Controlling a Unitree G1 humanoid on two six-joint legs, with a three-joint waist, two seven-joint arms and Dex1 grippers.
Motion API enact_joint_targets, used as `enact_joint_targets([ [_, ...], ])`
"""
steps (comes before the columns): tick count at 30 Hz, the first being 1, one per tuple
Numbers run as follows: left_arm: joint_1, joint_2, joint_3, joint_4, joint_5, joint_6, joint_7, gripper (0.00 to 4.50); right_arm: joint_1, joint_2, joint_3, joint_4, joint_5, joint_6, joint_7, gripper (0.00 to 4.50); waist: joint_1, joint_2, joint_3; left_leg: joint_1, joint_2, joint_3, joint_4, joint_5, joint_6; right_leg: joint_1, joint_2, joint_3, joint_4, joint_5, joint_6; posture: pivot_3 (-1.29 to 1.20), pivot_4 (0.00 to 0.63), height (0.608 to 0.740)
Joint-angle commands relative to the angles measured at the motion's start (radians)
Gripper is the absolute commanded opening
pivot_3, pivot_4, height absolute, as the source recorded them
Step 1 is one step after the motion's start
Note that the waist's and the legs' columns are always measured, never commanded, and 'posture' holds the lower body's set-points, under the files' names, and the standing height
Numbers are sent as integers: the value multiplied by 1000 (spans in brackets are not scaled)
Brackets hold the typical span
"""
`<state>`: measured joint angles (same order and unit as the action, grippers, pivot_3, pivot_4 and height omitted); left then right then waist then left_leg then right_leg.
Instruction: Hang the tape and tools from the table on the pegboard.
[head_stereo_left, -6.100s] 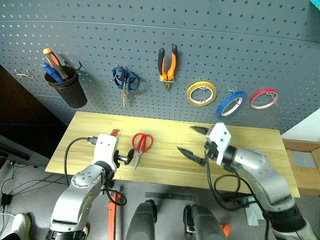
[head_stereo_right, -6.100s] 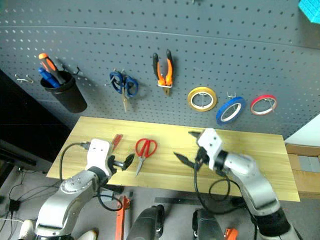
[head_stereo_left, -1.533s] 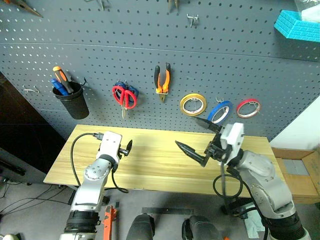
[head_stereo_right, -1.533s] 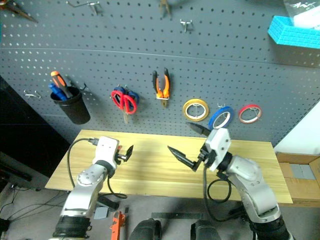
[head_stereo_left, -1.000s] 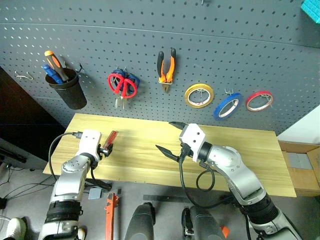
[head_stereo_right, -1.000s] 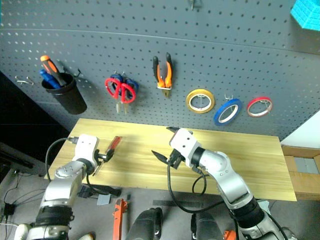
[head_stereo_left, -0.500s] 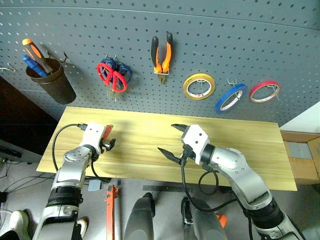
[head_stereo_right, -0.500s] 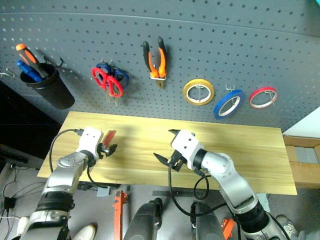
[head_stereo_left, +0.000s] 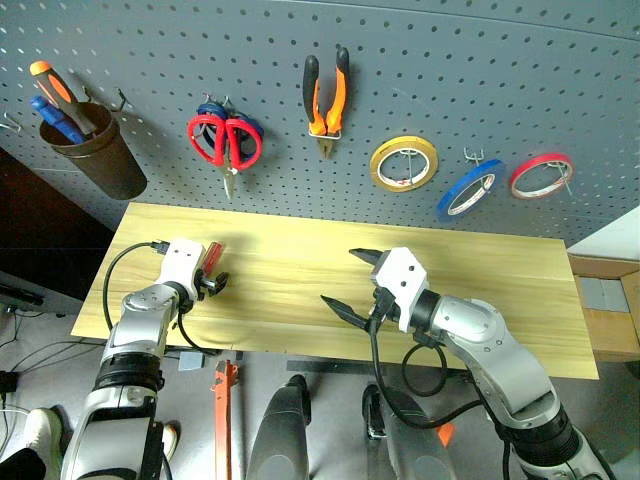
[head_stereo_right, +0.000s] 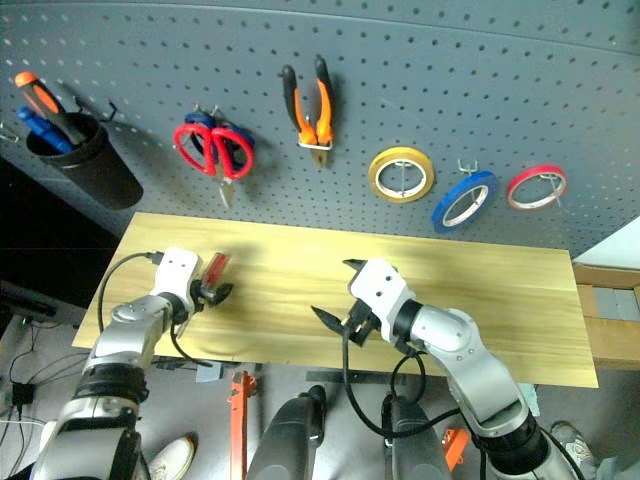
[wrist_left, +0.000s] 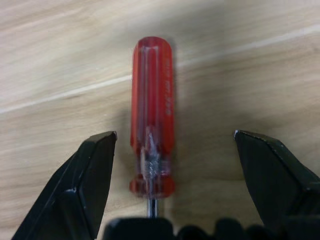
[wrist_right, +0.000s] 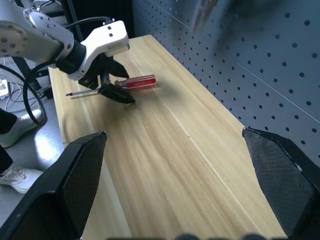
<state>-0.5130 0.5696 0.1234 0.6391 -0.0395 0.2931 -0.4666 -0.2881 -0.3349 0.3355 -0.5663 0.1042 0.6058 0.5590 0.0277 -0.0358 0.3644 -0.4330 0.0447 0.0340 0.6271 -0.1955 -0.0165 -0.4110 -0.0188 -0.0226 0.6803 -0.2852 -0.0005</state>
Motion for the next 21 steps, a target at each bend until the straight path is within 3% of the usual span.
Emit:
enact_joint_targets([
  [1,-5,13,-1,43,2,-8,-14,3860,4,2,-17,-60,30,22,-5,4500,0,1,6,0,0,0,0,0,0,0,0,0,0,0,0,124,439,740],
  [3,-16,12,-2,54,1,-13,-19,3492,3,5,-17,-65,35,31,-8,4500,1,2,10,0,0,0,0,0,0,0,0,0,0,0,0,124,439,740],
  [10,-26,10,-1,64,0,-23,-24,1025,-9,19,-14,-70,65,22,-13,4500,0,2,15,0,0,1,-2,0,-1,-1,0,0,0,0,1,116,430,740],
  [11,-21,9,0,57,-1,-23,-22,870,-12,22,-21,-74,74,14,-9,4500,0,2,15,0,0,1,-2,0,-1,-2,0,0,0,0,1,113,428,740],
  [18,-2,-12,-3,17,-3,-35,-6,872,-16,32,-41,-63,100,-29,-10,4500,-1,2,15,-1,0,1,-3,2,-5,-2,-1,0,-1,-1,1,102,396,740],
  [21,47,-32,7,-122,-25,5,9,872,3,30,-82,-86,142,-55,11,4500,-1,1,14,-1,0,1,-3,2,-6,-2,-1,0,-1,-1,1,91,359,740],
])
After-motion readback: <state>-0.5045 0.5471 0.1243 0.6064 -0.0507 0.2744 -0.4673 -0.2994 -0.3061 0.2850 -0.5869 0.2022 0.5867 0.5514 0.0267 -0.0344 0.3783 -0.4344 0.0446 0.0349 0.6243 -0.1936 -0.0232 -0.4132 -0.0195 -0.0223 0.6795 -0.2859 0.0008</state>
